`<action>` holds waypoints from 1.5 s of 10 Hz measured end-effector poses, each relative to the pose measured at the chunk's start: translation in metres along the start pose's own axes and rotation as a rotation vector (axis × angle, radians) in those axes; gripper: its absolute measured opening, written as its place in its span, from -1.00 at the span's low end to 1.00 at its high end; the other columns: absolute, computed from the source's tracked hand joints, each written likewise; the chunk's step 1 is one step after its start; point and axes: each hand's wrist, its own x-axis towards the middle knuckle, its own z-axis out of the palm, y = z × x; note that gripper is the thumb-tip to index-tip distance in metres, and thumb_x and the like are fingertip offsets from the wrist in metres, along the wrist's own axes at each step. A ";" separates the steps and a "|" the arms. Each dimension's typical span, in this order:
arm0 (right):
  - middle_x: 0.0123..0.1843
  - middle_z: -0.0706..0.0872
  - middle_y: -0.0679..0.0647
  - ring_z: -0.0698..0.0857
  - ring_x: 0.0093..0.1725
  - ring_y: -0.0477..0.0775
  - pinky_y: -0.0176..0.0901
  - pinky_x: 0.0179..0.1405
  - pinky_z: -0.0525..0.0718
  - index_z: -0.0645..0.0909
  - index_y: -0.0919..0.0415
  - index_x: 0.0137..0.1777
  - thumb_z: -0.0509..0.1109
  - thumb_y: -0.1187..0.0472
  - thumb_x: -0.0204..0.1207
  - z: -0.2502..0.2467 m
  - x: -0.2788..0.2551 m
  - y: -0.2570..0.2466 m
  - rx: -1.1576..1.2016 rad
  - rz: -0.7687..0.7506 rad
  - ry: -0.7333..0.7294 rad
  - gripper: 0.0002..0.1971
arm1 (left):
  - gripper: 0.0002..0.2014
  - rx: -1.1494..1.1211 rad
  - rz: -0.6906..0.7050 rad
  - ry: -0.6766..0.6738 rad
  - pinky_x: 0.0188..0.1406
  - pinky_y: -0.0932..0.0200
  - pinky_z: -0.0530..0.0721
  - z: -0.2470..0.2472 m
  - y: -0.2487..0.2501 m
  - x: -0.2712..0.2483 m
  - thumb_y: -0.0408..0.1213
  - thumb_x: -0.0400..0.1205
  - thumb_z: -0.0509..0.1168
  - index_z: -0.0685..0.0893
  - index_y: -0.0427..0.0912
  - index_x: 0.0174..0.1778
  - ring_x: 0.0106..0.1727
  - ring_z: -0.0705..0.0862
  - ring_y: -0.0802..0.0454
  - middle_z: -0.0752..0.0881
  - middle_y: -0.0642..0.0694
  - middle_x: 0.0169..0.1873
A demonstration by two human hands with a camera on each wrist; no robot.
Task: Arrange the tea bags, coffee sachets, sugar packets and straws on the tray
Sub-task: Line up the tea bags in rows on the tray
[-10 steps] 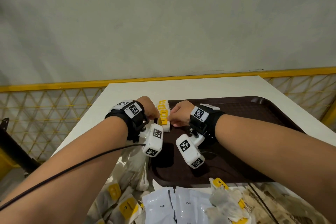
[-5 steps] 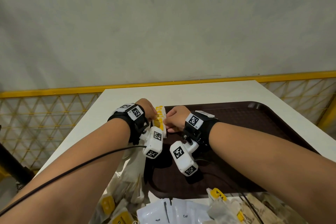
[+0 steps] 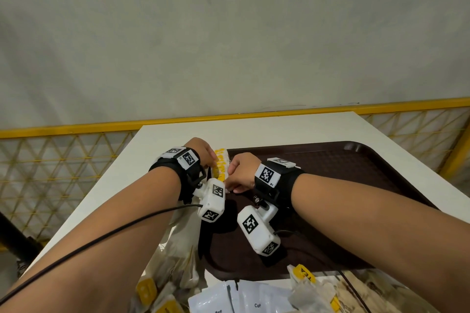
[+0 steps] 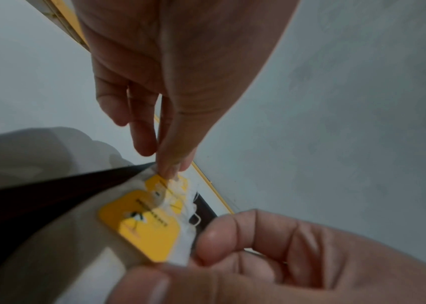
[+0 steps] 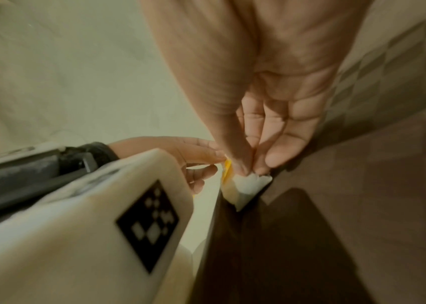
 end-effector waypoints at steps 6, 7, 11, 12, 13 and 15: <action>-0.32 0.58 0.20 0.66 -0.20 0.25 -0.11 -0.40 0.66 0.40 0.18 -0.28 0.44 0.56 0.41 0.002 -0.005 -0.006 0.012 0.030 0.037 -0.67 | -0.69 0.236 0.042 -0.184 -0.38 0.30 0.56 -0.008 0.003 -0.021 -0.25 0.51 0.49 0.76 -0.21 0.16 -0.09 0.66 0.01 0.77 -0.18 0.05; -0.28 0.61 0.26 0.67 -0.18 0.27 -0.08 -0.36 0.67 0.40 0.17 -0.30 0.45 0.57 0.40 0.002 -0.004 -0.005 0.010 0.036 0.037 -0.66 | -0.67 0.282 0.041 -0.198 -0.42 0.32 0.52 -0.008 0.004 -0.023 -0.20 0.52 0.47 0.75 -0.20 0.19 -0.08 0.64 0.03 0.75 -0.14 0.10; -0.40 0.59 0.11 0.64 -0.30 0.12 0.10 0.06 0.74 0.48 0.18 -0.41 0.54 0.47 0.34 -0.001 0.004 -0.004 -0.175 0.014 -0.038 -0.68 | -0.61 0.326 0.020 -0.149 0.20 0.12 0.61 0.000 0.003 -0.009 -0.17 0.62 0.37 0.66 -0.32 0.29 0.23 0.67 -0.11 0.69 -0.23 0.25; -0.42 0.60 0.09 0.63 -0.36 0.07 0.09 0.03 0.75 0.49 0.17 -0.42 0.56 0.44 0.33 0.002 0.008 -0.004 -0.217 -0.007 -0.043 -0.69 | -0.67 0.230 0.008 -0.113 -0.19 0.22 0.65 0.003 -0.001 -0.013 -0.29 0.61 0.36 0.67 -0.31 0.27 0.00 0.66 -0.07 0.71 -0.16 0.04; -0.38 0.64 0.11 0.65 -0.33 0.07 0.06 0.00 0.77 0.52 0.17 -0.42 0.57 0.42 0.33 0.001 0.013 0.001 -0.222 -0.016 -0.039 -0.72 | -0.71 0.143 -0.005 -0.069 -0.28 0.25 0.59 0.003 -0.006 -0.007 -0.41 0.62 0.26 0.68 -0.31 0.25 -0.08 0.61 -0.05 0.64 -0.14 -0.07; -0.22 0.65 0.11 0.67 -0.26 0.03 -0.19 -0.23 0.71 0.53 0.16 -0.25 0.38 0.40 0.49 -0.009 0.027 0.006 0.043 0.031 0.080 -0.83 | -0.68 -0.118 -0.014 0.048 -0.19 0.18 0.67 -0.001 -0.013 -0.008 -0.47 0.68 0.11 0.58 -0.39 0.32 -0.16 0.59 -0.05 0.67 -0.32 0.21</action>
